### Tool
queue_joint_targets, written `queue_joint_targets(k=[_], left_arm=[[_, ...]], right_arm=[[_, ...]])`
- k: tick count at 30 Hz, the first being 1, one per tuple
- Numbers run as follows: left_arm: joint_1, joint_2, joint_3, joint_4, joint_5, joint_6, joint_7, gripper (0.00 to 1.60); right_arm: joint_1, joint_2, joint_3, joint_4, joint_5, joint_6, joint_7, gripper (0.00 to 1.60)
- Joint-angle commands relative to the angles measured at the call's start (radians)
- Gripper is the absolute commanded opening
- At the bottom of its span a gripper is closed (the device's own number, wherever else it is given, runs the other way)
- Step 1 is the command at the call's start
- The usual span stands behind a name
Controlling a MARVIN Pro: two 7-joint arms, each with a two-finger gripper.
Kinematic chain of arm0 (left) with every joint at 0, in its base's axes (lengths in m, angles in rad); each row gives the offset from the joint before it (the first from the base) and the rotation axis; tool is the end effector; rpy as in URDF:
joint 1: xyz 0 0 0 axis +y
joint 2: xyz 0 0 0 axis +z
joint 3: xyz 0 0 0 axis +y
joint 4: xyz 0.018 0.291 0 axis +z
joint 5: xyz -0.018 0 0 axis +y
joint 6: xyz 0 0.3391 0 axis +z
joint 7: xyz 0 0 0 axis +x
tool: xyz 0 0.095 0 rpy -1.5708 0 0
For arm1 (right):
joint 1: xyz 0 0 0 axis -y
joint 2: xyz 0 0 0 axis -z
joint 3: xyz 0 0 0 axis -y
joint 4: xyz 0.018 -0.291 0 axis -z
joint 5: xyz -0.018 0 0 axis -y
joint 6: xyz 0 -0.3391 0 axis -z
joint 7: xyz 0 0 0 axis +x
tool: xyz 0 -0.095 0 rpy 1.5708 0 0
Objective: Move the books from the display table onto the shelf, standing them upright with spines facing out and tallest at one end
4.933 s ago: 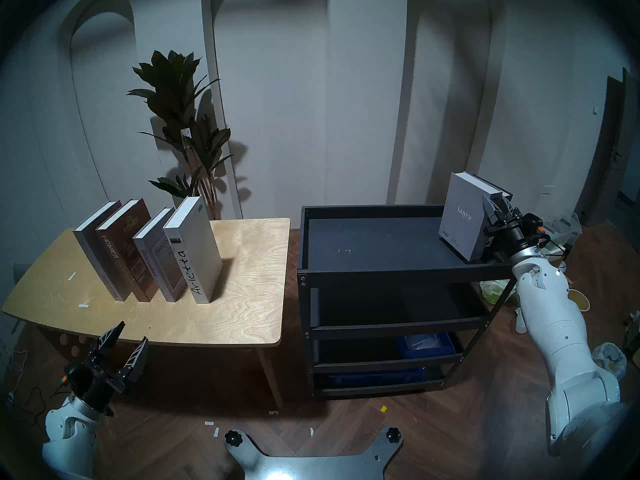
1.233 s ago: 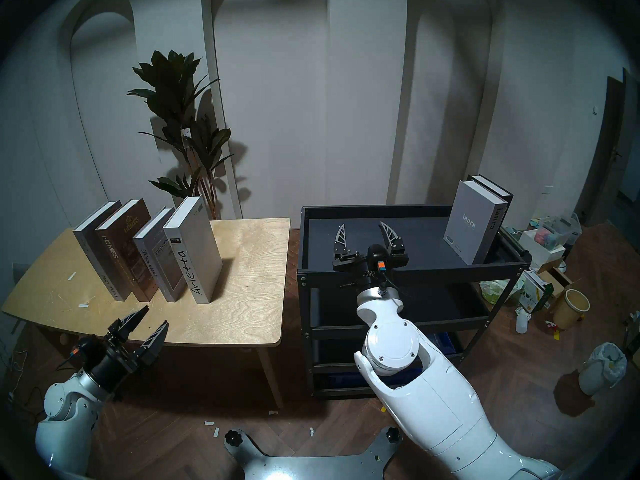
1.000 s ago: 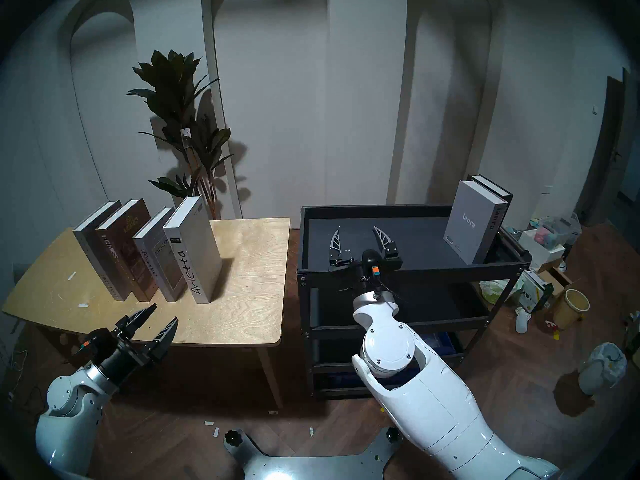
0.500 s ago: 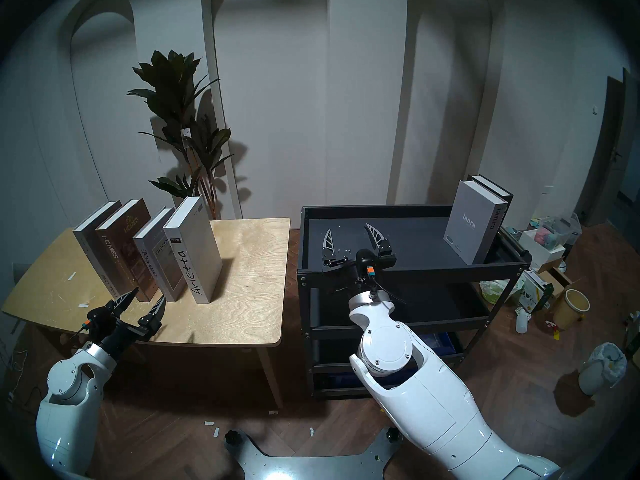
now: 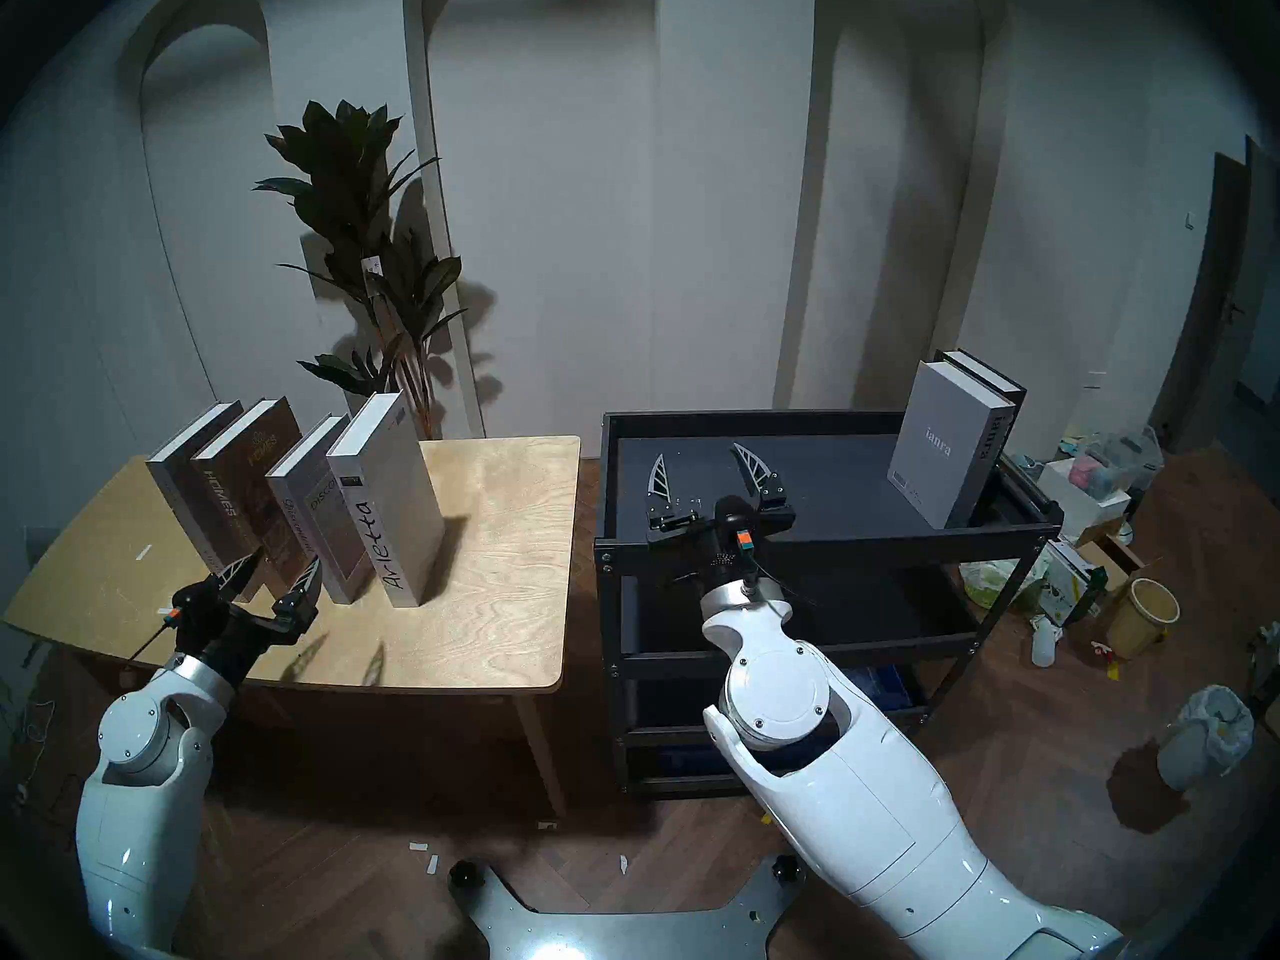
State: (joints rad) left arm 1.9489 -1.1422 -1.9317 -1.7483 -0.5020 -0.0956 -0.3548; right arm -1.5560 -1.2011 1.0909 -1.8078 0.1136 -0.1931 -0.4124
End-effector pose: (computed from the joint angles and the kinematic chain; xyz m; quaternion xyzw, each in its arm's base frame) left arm 0.3387 0.2069 -0.2815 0.6940 -0.0474 0.7177 0.0305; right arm 0.4051 0.0820 -0.2370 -0.5780 -0.0729 -0.8126 0.0178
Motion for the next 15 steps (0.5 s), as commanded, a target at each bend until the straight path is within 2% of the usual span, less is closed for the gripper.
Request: queue_joint_targets(k=[1,7,15], left_arm=[[-0.078,0.019,0.012,-0.002,-0.005,0.002,0.003,1.6],[-0.119,0.032,0.025,0.042,-0.002,0.006,0.006,1.6],[-0.133,0.043,0.017,0.079,-0.004,-0.014,0.007,1.6]], right_arm=[[0.005,-0.005,0.004,-0.022,-0.001,-0.011,-0.005,1.6],[0.005,-0.006,0.005,-0.022,-0.002,-0.011,-0.004,1.6],[0.005,-0.006,0.005,-0.022,-0.002,-0.011,-0.005,1.6]])
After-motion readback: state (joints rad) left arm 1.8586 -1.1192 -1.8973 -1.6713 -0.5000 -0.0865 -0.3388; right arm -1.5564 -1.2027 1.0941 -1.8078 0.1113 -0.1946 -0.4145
